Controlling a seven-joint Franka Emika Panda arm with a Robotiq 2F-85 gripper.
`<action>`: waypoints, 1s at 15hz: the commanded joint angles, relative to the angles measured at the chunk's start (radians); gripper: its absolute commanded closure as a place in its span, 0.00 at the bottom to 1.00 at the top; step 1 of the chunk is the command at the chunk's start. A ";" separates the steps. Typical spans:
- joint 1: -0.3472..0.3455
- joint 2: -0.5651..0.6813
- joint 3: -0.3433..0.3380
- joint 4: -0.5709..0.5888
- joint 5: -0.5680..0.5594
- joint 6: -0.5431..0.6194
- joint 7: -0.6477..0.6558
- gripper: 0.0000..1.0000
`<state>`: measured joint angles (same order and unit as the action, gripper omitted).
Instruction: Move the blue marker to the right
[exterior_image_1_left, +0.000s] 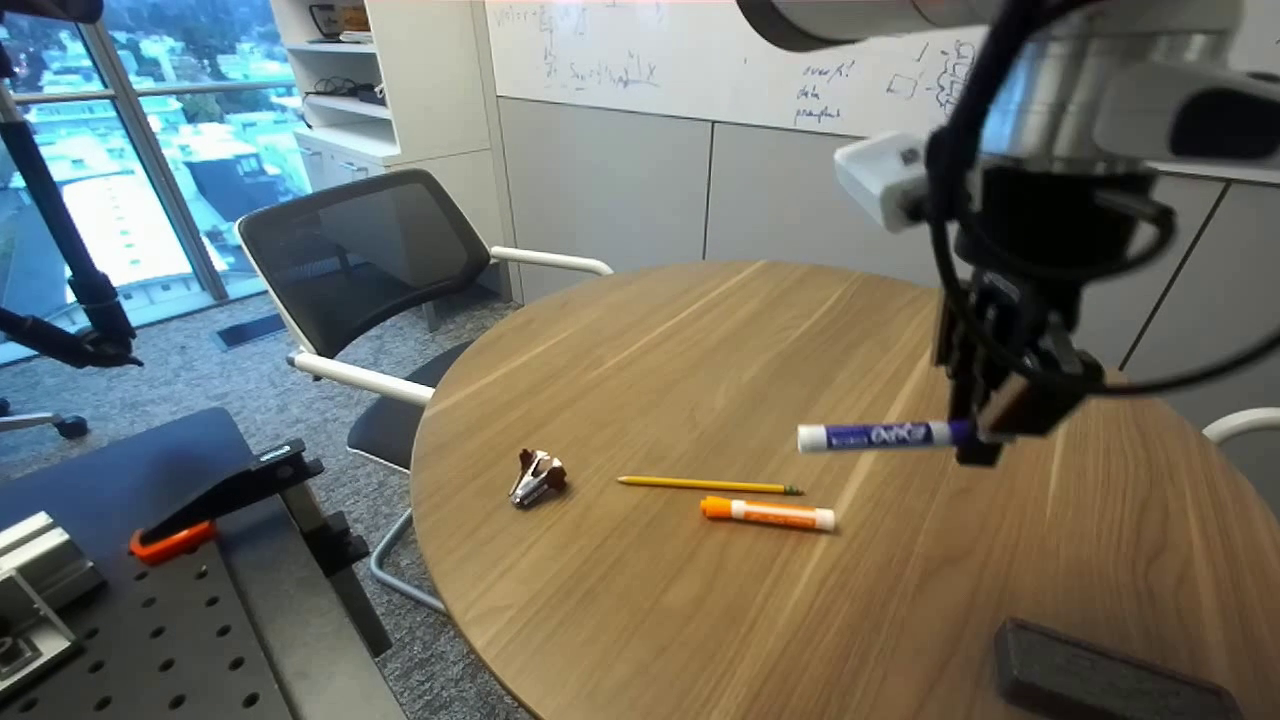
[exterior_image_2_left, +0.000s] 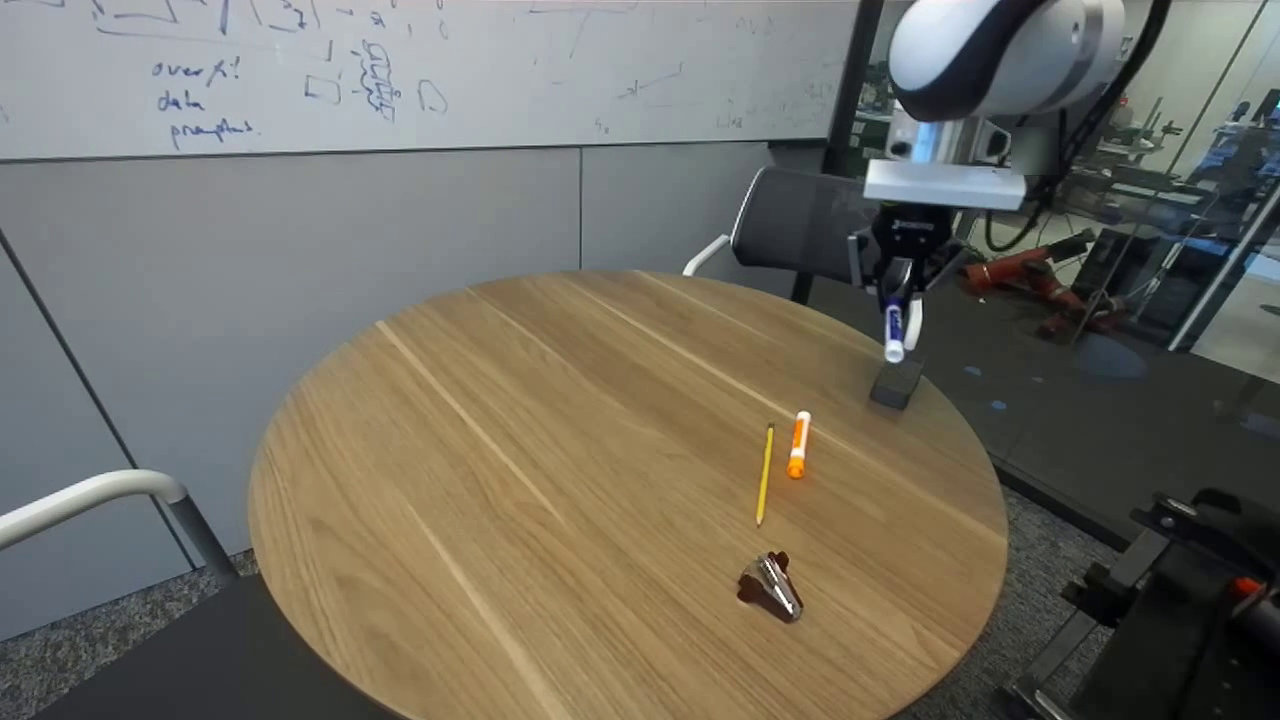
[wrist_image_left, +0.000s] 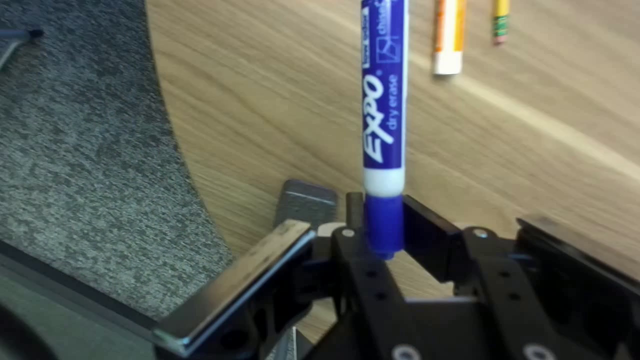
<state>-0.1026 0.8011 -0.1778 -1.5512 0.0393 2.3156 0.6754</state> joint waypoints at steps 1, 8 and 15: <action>-0.032 0.073 -0.025 -0.058 0.014 0.072 -0.064 0.94; 0.045 0.229 -0.049 -0.136 0.012 0.221 -0.063 0.94; 0.063 0.167 -0.068 -0.164 0.008 0.163 -0.095 0.48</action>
<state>-0.0527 1.0083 -0.2407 -1.6846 0.0339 2.5040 0.6167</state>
